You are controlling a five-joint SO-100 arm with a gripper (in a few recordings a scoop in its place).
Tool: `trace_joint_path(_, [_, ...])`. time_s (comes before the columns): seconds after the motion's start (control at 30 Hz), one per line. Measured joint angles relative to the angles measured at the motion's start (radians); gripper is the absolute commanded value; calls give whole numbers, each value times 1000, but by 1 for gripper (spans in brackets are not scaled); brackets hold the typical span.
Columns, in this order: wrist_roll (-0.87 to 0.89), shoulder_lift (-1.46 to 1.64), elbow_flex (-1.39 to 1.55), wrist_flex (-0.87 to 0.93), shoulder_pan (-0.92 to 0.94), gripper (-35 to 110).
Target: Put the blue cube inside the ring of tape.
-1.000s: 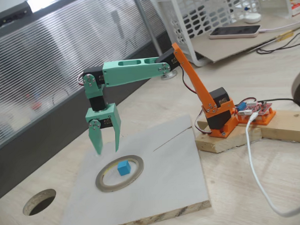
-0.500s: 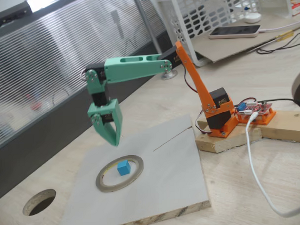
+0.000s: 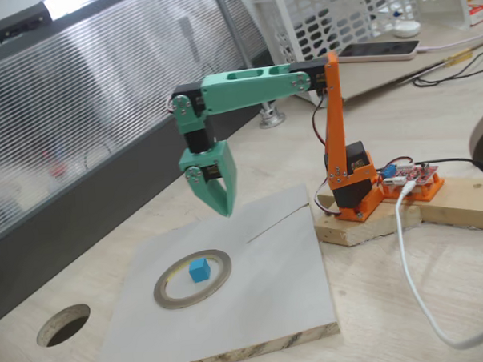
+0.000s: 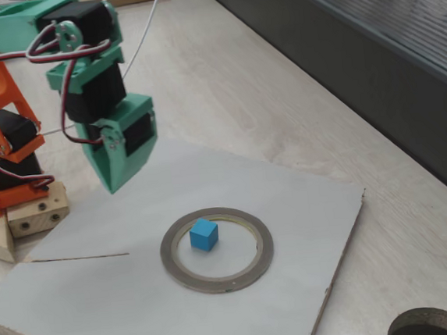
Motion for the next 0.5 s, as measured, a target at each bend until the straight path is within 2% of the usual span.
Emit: trace_joint_path(0.5, [0,354,419,5,5,0])
